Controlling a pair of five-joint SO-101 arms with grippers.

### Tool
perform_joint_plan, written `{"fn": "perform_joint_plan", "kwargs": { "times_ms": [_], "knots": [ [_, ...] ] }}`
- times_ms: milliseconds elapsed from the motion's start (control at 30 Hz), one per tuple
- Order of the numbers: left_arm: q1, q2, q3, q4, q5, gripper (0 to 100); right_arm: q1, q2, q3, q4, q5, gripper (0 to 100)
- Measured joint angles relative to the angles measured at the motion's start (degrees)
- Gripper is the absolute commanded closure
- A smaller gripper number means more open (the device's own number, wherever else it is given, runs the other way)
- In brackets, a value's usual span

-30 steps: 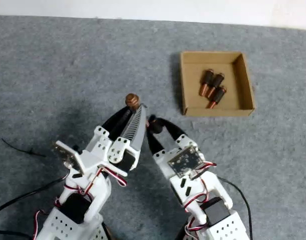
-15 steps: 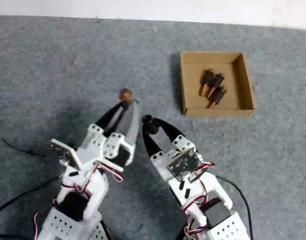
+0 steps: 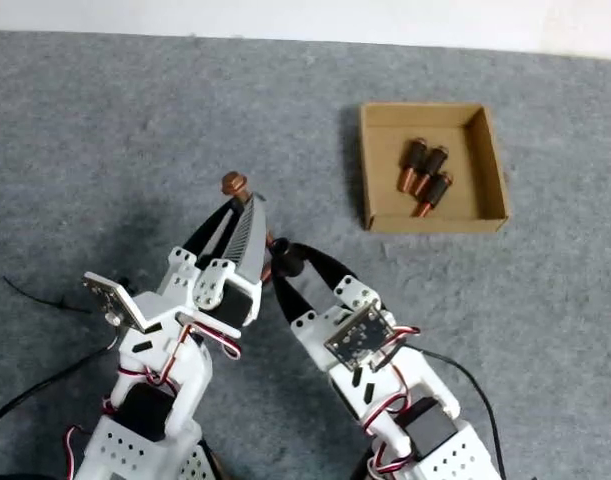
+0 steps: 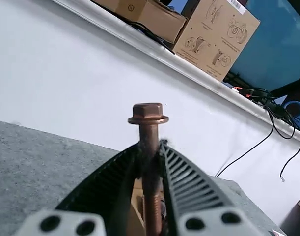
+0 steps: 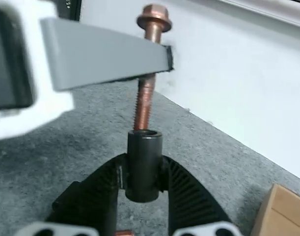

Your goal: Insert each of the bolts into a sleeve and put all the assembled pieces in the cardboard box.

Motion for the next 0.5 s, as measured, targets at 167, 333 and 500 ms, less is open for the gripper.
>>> {"fn": "perform_joint_plan", "kwargs": {
  "times_ms": [167, 333, 500],
  "knots": [
    [0.26, 0.00, 0.00, 0.00, 0.00, 100, -0.53, 0.00, 1.93, -0.09, 0.00, 99.4],
    [0.18, 0.00, 0.00, 0.00, 0.35, 100, -0.53, 0.00, 1.93, -0.09, 0.00, 99.4],
    [0.26, 0.00, 0.00, 0.00, 0.35, 100, 0.62, 0.00, 1.93, -0.09, 0.00, 99.4]
  ]
}}
